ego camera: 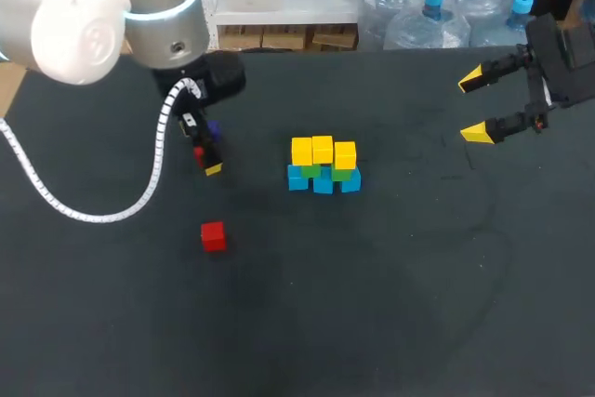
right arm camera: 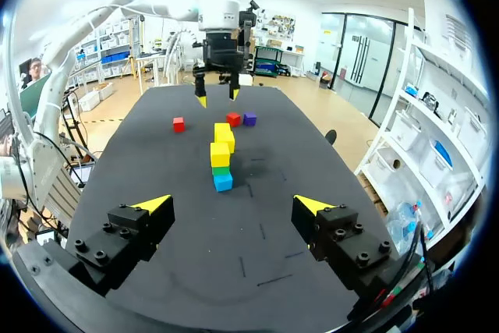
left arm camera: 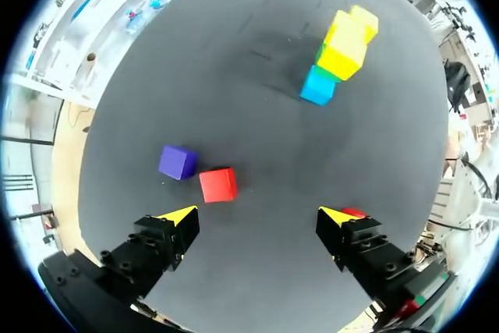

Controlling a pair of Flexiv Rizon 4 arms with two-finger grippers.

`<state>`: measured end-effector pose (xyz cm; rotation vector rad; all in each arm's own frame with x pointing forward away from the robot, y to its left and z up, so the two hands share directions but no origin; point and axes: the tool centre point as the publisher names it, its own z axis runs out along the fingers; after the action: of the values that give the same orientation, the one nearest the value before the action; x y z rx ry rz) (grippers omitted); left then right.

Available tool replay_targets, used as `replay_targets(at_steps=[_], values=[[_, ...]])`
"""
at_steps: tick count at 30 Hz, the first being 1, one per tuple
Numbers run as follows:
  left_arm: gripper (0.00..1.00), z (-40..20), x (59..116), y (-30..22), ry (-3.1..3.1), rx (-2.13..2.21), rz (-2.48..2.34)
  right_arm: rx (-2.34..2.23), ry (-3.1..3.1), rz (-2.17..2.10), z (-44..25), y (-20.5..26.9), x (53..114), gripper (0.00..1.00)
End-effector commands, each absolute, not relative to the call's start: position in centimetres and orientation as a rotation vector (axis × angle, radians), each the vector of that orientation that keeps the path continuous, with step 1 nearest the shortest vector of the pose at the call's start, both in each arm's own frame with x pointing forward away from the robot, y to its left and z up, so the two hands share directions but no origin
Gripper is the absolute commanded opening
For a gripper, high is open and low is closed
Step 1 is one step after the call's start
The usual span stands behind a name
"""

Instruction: Place the blue cubes, place green cubes on the blue cubes, place the yellow cubes on the green cubes, then place the red cubes on the yellow cubes, and place purple cube on the red cubes.

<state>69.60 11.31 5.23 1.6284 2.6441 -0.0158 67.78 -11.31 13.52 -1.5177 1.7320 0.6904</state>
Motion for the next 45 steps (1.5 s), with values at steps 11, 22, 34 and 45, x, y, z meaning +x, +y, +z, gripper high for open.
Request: replay_targets(at_steps=[11,22,34,45], values=[[1.00,3.0,70.7,9.7,2.693,1.635,-0.079,-1.518,1.730,0.691,13.5,-11.3,67.8,1.00],[1.00,2.0,70.5,10.7,2.719,1.652,-0.050,-1.518,1.730,0.691,13.5,-11.3,67.8,1.00],[1.00,0.7,70.9,10.6,2.715,1.627,-0.097,-1.518,1.730,0.691,13.5,-11.3,67.8,1.00],[1.00,2.7,70.9,10.7,2.679,1.611,-0.036,-1.518,1.730,0.691,13.5,-11.3,67.8,1.00]])
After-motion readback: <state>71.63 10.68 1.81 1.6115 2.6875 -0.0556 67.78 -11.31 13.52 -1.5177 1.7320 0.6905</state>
